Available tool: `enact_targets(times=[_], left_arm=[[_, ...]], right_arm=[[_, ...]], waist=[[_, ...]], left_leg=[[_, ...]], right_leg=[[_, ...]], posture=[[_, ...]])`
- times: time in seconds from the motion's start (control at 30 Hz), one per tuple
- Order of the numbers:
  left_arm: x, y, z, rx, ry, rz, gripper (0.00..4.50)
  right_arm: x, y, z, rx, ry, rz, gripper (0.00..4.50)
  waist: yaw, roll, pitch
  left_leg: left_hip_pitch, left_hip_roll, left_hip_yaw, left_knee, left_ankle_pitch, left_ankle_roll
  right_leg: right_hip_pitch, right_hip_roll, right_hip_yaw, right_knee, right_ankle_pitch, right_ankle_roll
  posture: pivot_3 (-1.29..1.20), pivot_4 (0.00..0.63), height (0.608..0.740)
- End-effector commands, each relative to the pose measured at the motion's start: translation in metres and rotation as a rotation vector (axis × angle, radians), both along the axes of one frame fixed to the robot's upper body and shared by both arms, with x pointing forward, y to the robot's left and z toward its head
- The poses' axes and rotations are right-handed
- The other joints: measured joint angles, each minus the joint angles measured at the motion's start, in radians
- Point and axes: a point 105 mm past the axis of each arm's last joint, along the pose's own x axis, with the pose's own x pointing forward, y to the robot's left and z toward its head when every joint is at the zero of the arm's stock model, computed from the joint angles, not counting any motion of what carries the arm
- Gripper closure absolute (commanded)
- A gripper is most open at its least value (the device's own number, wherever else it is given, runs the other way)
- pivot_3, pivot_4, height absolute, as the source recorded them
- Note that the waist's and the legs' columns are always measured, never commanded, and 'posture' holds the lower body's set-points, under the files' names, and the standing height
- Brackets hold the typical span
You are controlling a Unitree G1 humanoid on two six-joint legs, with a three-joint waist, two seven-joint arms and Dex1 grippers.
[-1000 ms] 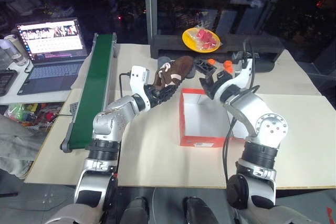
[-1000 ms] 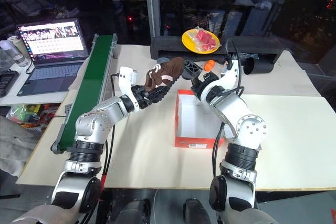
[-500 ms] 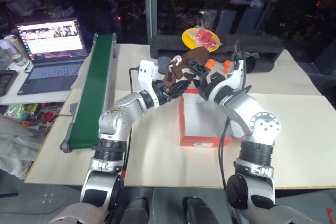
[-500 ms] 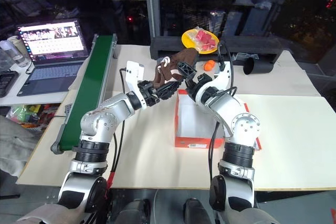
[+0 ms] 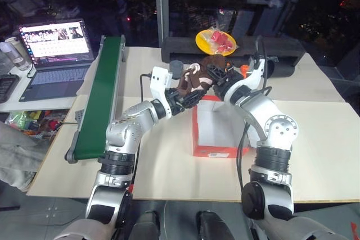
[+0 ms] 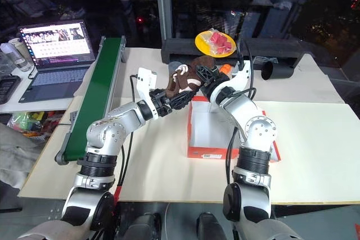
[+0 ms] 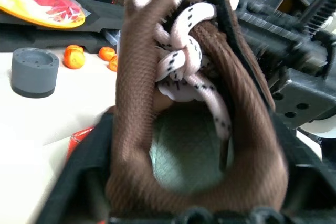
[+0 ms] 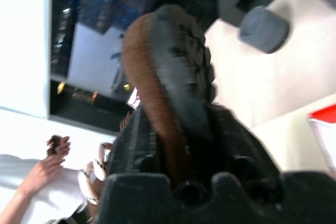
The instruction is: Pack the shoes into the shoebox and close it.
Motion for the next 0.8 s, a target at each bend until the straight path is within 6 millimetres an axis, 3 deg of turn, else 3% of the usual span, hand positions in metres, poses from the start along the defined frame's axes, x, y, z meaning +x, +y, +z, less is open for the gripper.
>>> enact_targets(times=[0.03,0.2,0.37,0.67,0.8], left_arm=[[-0.011,-0.012,0.014,0.028,-0.104,-0.062,0.01],[-0.008,-0.001,-0.008,0.143,-0.095,-0.035,0.01],[-0.006,0.017,-0.024,0.206,-0.072,-0.002,0.01],[-0.013,0.016,-0.023,0.194,-0.083,-0.021,0.01],[-0.013,0.015,-0.025,0.191,-0.080,-0.021,0.01]], right_arm=[[-0.012,0.009,0.037,0.031,-0.119,0.015,3.54],[-0.001,-0.037,0.038,-0.175,-0.105,-0.224,3.54],[-0.002,-0.061,0.022,-0.557,-0.051,-0.183,3.54],[-0.019,-0.055,-0.055,-0.998,0.160,0.145,3.54],[-0.022,-0.070,-0.114,-1.346,0.264,0.226,3.54]], waist=[[-0.001,0.000,0.000],[0.001,0.001,0.001],[0.004,0.002,0.001],[0.001,0.003,0.001],[0.009,0.003,0.001]], left_leg=[[0.000,0.000,0.000,0.000,0.000,0.000],[0.000,0.000,0.000,0.000,0.000,0.000],[-0.001,-0.001,0.001,0.000,0.000,0.000],[0.001,0.000,0.002,-0.001,0.000,0.000],[0.000,-0.001,0.002,-0.001,0.000,0.000]], right_leg=[[0.000,0.000,0.000,0.000,0.000,0.000],[0.000,0.000,0.000,0.000,0.000,0.000],[-0.001,-0.001,0.000,-0.002,0.000,0.000],[-0.001,0.000,0.002,0.000,0.000,-0.001],[0.000,-0.001,0.002,-0.001,-0.001,0.000]], posture=[[0.00,0.150,0.740],[0.00,0.150,0.740],[0.00,0.150,0.740],[0.00,0.150,0.740],[0.00,0.150,0.740]])
